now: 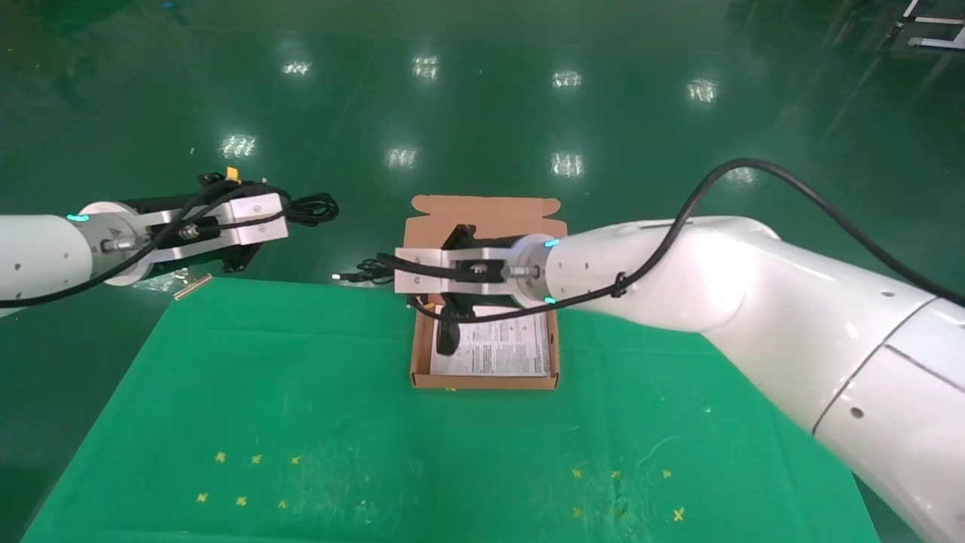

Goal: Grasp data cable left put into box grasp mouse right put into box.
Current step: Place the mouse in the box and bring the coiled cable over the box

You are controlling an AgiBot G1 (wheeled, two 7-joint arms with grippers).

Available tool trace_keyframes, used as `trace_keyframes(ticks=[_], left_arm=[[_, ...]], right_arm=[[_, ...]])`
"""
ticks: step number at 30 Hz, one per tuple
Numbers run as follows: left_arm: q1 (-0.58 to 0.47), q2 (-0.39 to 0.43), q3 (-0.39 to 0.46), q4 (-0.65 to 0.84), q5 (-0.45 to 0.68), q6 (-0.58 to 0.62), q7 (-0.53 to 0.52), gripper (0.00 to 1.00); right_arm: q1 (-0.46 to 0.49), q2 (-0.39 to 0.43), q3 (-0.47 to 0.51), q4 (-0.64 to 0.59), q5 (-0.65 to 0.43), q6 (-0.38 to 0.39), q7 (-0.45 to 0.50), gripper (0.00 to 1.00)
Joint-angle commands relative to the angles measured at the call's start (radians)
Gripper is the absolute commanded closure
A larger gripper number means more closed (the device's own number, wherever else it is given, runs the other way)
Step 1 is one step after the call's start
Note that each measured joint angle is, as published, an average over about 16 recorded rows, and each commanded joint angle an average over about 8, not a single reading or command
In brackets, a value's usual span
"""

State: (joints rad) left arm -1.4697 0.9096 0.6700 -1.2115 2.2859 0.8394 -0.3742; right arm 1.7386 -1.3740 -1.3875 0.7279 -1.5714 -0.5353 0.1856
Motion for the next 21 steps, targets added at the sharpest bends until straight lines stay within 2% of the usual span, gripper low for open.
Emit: trace_keyframes(ticks=[1,11,12,19,20,21], left_arm=[[0.0,0.0,0.0,0.0,0.0,0.0,0.0,1.0],[0.0,0.0,0.0,0.0,0.0,0.0,-0.001,1.0],[0.0,0.0,0.0,0.0,0.0,0.0,-0.001,1.0],[0.0,0.0,0.0,0.0,0.001,0.0,-0.001,1.0],[0.0,0.0,0.0,0.0,0.001,0.0,-0.001,1.0],[0.0,0.0,0.0,0.0,0.001,0.0,-0.001,1.0]], right_arm=[[-0.007,0.0,-0.011,-0.005,0.022,0.012,0.012,1.0],[-0.043,0.003,-0.049,-0.119,0.101,0.0,0.044,1.0],[-0.044,0.003,-0.053,-0.124,0.106,-0.003,0.046,0.97],[-0.046,0.002,-0.069,-0.132,0.13,-0.021,0.05,0.09],[-0.046,0.003,-0.07,-0.132,0.132,-0.022,0.05,0.0],[-0.047,0.006,-0.07,-0.13,0.134,-0.023,0.05,0.0]])
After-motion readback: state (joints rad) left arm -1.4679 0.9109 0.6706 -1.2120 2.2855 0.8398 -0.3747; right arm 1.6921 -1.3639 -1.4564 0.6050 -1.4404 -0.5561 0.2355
